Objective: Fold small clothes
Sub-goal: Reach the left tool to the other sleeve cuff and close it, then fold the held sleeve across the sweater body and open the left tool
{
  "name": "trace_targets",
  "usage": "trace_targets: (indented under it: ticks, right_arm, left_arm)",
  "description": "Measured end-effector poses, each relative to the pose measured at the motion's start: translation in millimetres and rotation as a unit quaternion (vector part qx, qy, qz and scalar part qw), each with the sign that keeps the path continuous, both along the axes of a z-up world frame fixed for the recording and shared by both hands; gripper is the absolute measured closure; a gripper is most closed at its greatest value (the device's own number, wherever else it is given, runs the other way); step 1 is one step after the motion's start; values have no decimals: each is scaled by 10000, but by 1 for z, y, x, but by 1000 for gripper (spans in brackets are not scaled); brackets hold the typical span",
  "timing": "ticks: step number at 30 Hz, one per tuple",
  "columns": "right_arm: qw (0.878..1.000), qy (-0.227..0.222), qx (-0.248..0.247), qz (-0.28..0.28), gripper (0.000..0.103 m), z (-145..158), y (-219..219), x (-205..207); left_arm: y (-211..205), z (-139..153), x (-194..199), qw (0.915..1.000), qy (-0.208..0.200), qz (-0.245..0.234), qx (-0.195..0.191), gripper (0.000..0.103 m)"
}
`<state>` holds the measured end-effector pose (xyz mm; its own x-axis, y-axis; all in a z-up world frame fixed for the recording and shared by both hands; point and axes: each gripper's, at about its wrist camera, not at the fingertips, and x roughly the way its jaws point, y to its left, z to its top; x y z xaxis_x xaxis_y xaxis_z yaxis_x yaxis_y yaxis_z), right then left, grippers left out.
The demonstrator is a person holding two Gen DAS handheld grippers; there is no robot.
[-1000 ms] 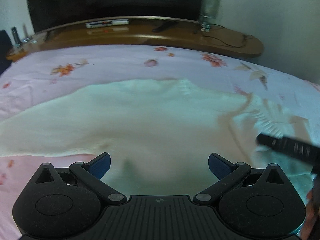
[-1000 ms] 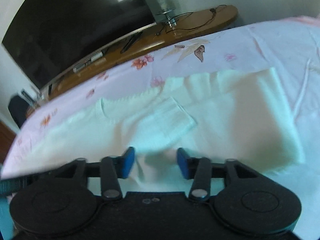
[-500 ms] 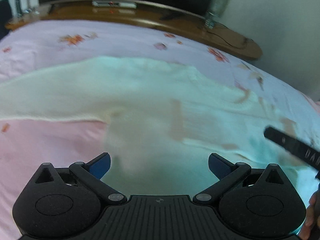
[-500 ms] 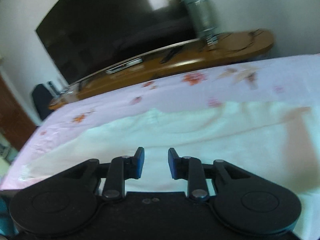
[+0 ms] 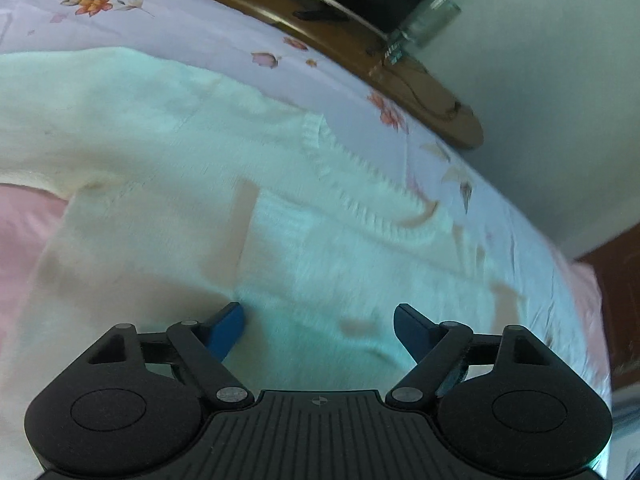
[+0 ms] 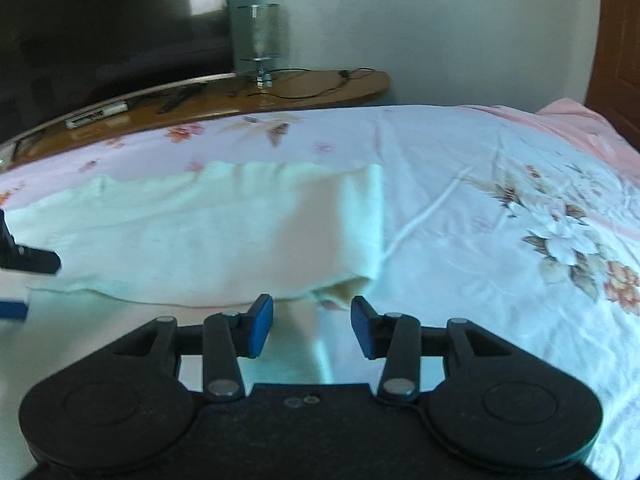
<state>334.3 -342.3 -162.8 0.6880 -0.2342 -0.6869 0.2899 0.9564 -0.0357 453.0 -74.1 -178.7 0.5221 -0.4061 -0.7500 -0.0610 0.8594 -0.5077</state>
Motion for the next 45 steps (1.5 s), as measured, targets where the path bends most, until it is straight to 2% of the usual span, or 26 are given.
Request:
trace_targets:
  ticks: [1, 3, 5, 9, 15, 17, 18, 20, 21, 22, 27, 30, 33, 36, 39, 40, 43, 45]
  right_arm:
    - [10000, 20, -27, -31, 58, -2, -1, 0]
    - [10000, 55, -38, -63, 54, -5, -3, 2]
    - [9999, 48, -56, -79, 51, -7, -5, 3]
    - [9999, 63, -66, -79, 50, -9, -4, 2]
    - [9998, 87, -143, -92, 49, -10, 0, 4]
    - [9999, 26, -137, -99, 50, -9, 1, 8]
    - [9999, -8, -138, -83, 54, -9, 1, 10]
    - [10000, -31, -51, -20, 67, -9, 2, 15]
    - [10000, -54, 59, 13, 80, -10, 2, 17]
    - [9999, -63, 140, 22, 88, -11, 2, 19]
    - [9992, -290, 237, -168, 95, -7, 2, 15]
    - [9976, -231, 479, -444, 97, -15, -10, 14]
    - [9979, -180, 412, -464, 98, -13, -8, 13]
    - [9980, -137, 440, -444, 98, -6, -9, 10]
    - [9980, -411, 369, -310, 86, 11, -4, -6]
    - [9982, -479, 283, -243, 86, 16, -1, -7]
    - [9980, -630, 92, 8, 86, 30, 7, 3]
    - [9984, -528, 108, 194, 86, 33, 10, 19]
  left_arm:
    - [-1, -1, 2, 10000, -33, 36, -30, 29]
    - [-1, -2, 6, 9998, -100, 120, -151, 54]
    - [-1, -7, 10, 9994, -101, 177, -277, 72]
    - [1, -3, 10, 9982, -329, 357, -341, 99]
    - [21, 55, 7, 9873, -1429, 464, -518, 99]
    - [32, 69, 7, 9831, -1715, 547, -340, 99]
    - [39, 71, 6, 9821, -1784, 572, -199, 99]
    - [53, 63, 8, 9837, -1664, 678, 5, 99]
    - [60, 54, 9, 9849, -1546, 775, 63, 99]
    - [66, 45, 10, 9863, -1418, 828, 165, 99]
    - [70, 5, 14, 9921, -856, 736, 549, 99]
    - [71, -10, 10, 9924, -741, 749, 642, 99]
    - [73, -11, 8, 9922, -741, 690, 732, 98]
    - [79, 2, -4, 9911, -733, 734, 836, 98]
    - [85, 13, -22, 9899, -778, 732, 931, 98]
    - [87, 17, -27, 9890, -837, 741, 972, 98]
    - [86, 31, -34, 9872, -1070, 734, 927, 98]
    - [79, 38, -31, 9868, -1181, 656, 896, 98]
